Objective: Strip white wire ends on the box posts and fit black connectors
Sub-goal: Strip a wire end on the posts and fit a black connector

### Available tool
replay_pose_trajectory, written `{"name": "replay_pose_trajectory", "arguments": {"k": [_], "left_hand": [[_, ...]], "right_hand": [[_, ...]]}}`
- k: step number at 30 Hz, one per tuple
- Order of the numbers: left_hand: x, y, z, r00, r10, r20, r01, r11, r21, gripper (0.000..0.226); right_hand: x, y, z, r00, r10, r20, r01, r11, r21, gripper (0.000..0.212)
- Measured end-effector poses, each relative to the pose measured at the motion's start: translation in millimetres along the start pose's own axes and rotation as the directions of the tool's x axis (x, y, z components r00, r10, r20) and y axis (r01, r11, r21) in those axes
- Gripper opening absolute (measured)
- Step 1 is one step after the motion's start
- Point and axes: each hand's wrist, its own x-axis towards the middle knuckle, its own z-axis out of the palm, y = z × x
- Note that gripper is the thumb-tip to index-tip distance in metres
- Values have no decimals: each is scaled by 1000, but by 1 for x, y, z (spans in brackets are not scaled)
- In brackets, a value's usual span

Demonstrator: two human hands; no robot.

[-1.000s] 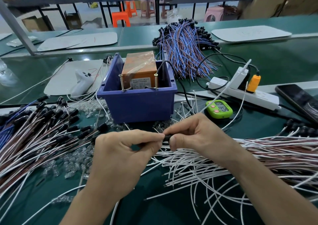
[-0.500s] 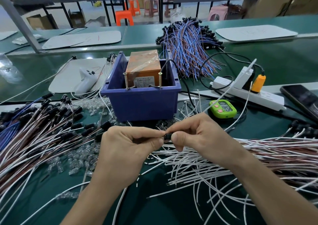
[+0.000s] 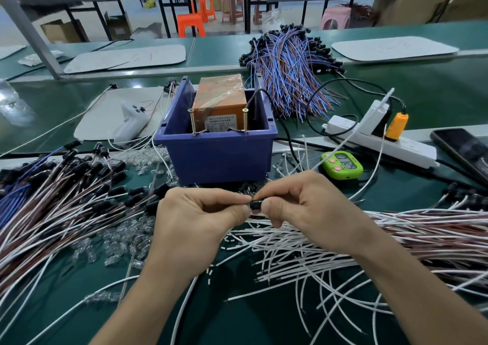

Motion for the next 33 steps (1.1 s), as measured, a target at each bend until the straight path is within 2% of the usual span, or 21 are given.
{"name": "replay_pose_trajectory", "arguments": {"k": [9, 15, 18, 22, 33], "left_hand": [[-1, 2, -2, 1000, -7, -4, 7, 996, 91, 31], [-1, 1, 0, 996, -74, 44, 76, 996, -48, 28], [2, 2, -5, 972, -148, 185, 185, 963, -197, 27], [5, 0, -11, 930, -178, 320, 250, 948, -197, 43], [3, -11, -7, 942, -119, 314, 197, 953, -229, 32]], "right_hand": [[0, 3, 4, 1000, 5, -4, -5, 1000, 16, 15], [0, 5, 4, 1000, -8, 10, 7, 994, 107, 16], [1, 4, 3, 999, -2, 41, -3, 992, 129, 15], [0, 4, 0, 994, -6, 107, -5, 995, 101, 14], [1, 4, 1, 986, 30, 166, -52, 990, 128, 18]]}}
